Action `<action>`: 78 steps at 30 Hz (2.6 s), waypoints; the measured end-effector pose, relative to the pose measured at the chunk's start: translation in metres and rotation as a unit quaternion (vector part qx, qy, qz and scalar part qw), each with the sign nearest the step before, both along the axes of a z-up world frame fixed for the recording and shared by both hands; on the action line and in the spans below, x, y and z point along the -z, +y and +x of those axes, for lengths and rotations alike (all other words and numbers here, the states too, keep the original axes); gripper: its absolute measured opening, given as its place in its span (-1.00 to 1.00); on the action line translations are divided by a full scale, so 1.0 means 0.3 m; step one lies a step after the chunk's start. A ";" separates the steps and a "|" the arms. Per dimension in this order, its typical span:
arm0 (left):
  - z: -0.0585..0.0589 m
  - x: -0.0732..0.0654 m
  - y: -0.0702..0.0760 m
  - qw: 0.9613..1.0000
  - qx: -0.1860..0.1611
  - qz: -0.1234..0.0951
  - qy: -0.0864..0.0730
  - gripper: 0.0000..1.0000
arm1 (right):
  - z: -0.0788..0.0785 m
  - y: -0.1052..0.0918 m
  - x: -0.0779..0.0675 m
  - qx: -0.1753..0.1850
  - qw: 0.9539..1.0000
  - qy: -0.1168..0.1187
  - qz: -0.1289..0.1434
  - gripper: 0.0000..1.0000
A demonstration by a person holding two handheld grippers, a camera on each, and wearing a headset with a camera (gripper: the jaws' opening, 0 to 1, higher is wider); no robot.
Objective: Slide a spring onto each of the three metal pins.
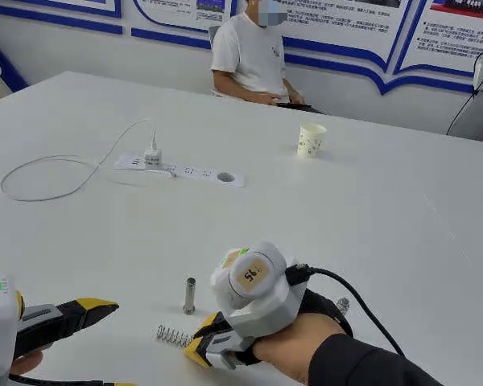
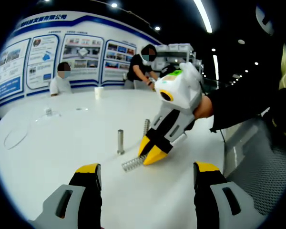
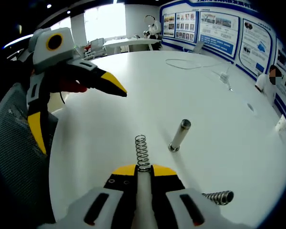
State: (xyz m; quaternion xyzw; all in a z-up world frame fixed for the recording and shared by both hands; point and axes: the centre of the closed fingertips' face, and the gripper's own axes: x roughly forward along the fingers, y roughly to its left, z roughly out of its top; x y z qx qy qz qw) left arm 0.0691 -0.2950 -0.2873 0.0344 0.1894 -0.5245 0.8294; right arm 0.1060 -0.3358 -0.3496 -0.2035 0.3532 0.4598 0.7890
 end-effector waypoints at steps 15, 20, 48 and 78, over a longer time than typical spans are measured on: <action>-0.002 -0.005 -0.007 1.000 0.004 -0.001 -0.003 0.61 | 0.003 -0.011 -0.093 -0.010 1.000 -0.023 -0.011 -0.76; -0.001 -0.008 -0.009 1.000 0.004 -0.002 -0.003 0.61 | 0.004 -0.014 -0.112 -0.014 0.999 -0.026 -0.015 -0.76; -0.019 0.000 -0.041 0.998 0.053 0.029 -0.032 0.17 | -0.104 0.043 -0.250 -0.075 0.996 -0.016 -0.036 -0.76; -0.044 -0.019 -0.104 0.990 0.116 0.032 -0.071 -0.69 | -0.158 0.094 -0.313 -0.101 0.994 -0.017 -0.025 -0.77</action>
